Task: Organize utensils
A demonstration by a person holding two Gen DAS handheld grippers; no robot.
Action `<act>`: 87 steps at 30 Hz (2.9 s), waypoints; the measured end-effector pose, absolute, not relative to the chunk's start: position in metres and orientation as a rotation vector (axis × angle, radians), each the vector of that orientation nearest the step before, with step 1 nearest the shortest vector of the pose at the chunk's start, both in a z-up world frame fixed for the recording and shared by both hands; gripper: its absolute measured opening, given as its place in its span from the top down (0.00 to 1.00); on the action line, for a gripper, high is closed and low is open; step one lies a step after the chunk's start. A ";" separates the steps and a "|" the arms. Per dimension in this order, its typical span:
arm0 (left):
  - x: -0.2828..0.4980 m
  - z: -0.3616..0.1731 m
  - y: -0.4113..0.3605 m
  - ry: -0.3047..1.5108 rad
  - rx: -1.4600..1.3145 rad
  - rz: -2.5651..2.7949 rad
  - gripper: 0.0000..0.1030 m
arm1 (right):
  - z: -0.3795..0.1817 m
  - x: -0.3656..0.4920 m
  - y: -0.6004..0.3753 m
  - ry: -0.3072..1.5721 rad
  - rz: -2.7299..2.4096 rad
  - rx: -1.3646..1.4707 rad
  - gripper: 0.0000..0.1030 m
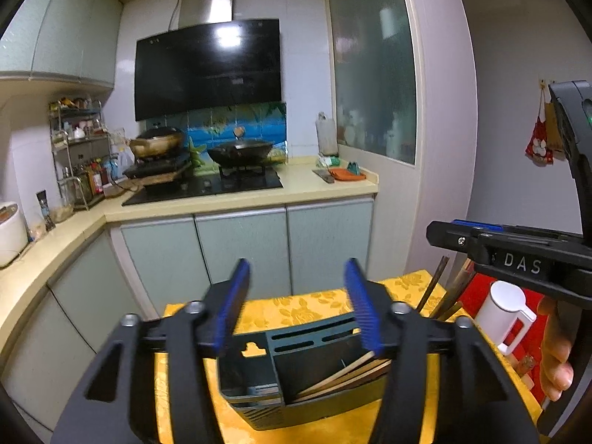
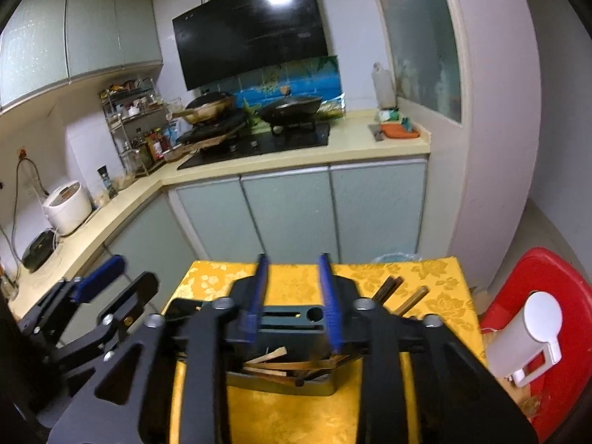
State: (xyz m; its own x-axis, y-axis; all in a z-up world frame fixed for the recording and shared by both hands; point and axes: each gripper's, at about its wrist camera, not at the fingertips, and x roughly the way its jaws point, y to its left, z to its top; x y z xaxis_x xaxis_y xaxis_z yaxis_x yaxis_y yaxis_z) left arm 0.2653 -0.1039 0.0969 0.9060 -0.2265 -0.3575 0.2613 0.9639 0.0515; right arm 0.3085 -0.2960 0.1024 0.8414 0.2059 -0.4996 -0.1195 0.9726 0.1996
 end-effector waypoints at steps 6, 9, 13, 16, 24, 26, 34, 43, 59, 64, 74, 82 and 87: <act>0.251 0.102 -0.095 0.351 0.084 -0.251 0.21 | 0.110 0.293 -0.301 0.514 0.147 0.147 0.58; 0.244 0.100 -0.089 0.358 0.082 -0.247 0.16 | 0.111 0.282 -0.304 0.499 0.136 0.125 0.55; 0.232 0.096 -0.084 0.355 0.091 -0.230 0.13 | 0.112 0.266 -0.306 0.464 0.102 0.094 0.41; 0.219 0.090 -0.080 0.356 0.100 -0.230 0.11 | 0.111 0.253 -0.308 0.439 0.082 0.082 0.33; 0.192 0.076 -0.071 0.371 0.100 -0.223 0.09 | 0.095 0.222 -0.303 0.418 0.078 0.069 0.20; 0.185 0.071 -0.068 0.383 0.091 -0.224 0.09 | 0.090 0.214 -0.301 0.415 0.078 0.068 0.18; 0.157 0.054 -0.060 0.390 0.090 -0.188 0.09 | 0.067 0.181 -0.293 0.394 0.073 0.057 0.15; 0.131 0.034 -0.052 0.385 0.082 -0.163 0.09 | 0.050 0.144 -0.281 0.348 0.056 0.020 0.07; 0.096 0.006 -0.033 0.379 0.040 -0.114 0.08 | 0.005 0.116 -0.268 0.401 0.041 0.002 0.07; 0.090 0.003 -0.030 0.363 0.025 -0.104 0.07 | -0.006 0.113 -0.266 0.419 0.035 0.000 0.07; 0.087 0.000 -0.029 0.346 0.034 -0.093 0.07 | -0.013 0.106 -0.267 0.393 0.039 0.030 0.07; 0.087 -0.002 -0.030 0.349 0.039 -0.093 0.07 | -0.013 0.105 -0.263 0.376 0.054 0.031 0.07; 0.089 -0.006 -0.032 0.357 0.045 -0.098 0.07 | -0.017 0.107 -0.260 0.386 0.059 0.031 0.07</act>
